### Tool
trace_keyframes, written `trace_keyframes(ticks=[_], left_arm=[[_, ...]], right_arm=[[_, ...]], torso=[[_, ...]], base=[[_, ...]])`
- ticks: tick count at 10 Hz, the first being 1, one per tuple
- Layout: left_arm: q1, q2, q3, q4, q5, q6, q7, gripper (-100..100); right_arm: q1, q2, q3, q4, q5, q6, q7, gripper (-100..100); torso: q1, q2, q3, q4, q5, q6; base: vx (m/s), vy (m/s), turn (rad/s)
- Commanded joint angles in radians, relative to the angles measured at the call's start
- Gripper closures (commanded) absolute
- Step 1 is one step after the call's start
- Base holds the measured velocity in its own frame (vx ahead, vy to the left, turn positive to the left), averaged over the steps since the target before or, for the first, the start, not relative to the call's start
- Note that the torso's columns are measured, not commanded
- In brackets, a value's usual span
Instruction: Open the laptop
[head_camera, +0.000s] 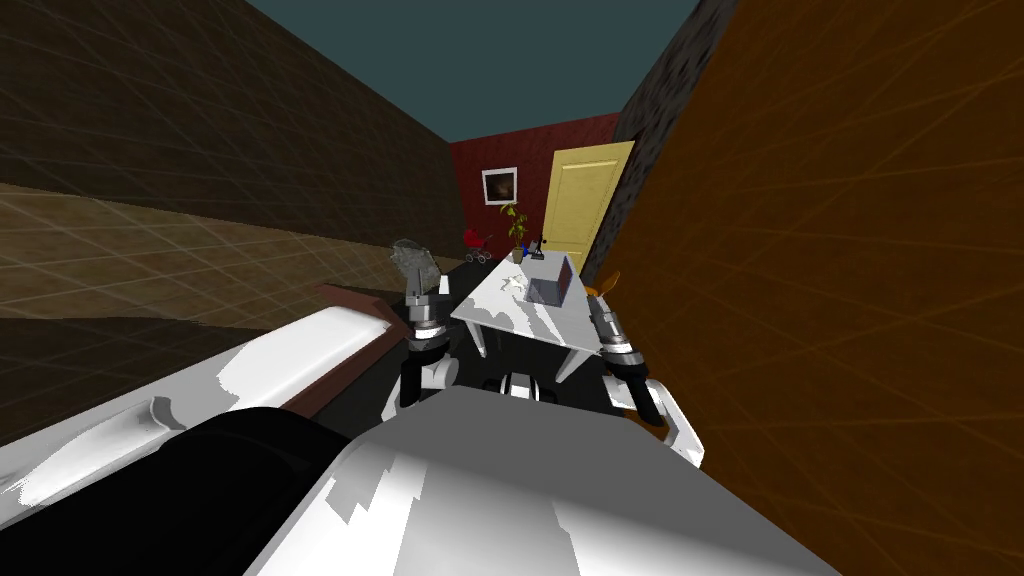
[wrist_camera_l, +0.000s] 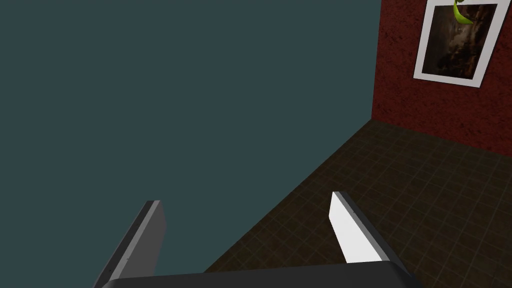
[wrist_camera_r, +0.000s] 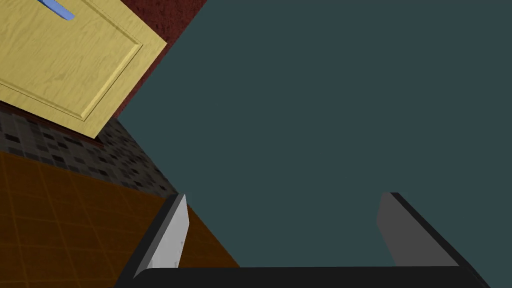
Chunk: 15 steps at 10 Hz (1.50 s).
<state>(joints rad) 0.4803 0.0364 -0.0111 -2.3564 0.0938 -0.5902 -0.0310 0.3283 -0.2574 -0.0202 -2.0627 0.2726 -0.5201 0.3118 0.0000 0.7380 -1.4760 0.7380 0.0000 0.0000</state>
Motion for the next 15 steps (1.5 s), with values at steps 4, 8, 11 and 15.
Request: trace_keyframes(ticks=[4,8,11,15], left_arm=[[0.0,0.0,0.0,0.0,0.0,0.0,0.0,0],[0.0,0.0,0.0,0.0,0.0,0.0,0.0,0],[0.0,0.0,0.0,0.0,0.0,0.0,0.0,0],[0.0,0.0,0.0,0.0,0.0,0.0,0.0,0]], right_arm=[[-0.076,-0.077,-0.056,0.122,0.168,0.071,0.15,-100],[-0.119,-0.129,-0.086,0.199,0.261,0.111,0.233,-100],[-0.164,-0.189,-0.117,0.283,0.351,0.153,0.312,-100],[-0.209,-0.253,-0.147,0.371,0.446,0.195,0.397,-100]], torso=[[0.0,0.0,0.0,0.0,0.0,0.0],[-0.001,0.0,0.0,0.0,0.0,0.0],[0.001,0.0,0.0,0.0,0.0,0.0],[0.0,0.0,0.0,0.0,0.0,0.0]], base=[[0.015,0.043,0.108],[0.017,0.032,0.081],[0.019,0.044,0.116],[0.015,0.03,0.079]])
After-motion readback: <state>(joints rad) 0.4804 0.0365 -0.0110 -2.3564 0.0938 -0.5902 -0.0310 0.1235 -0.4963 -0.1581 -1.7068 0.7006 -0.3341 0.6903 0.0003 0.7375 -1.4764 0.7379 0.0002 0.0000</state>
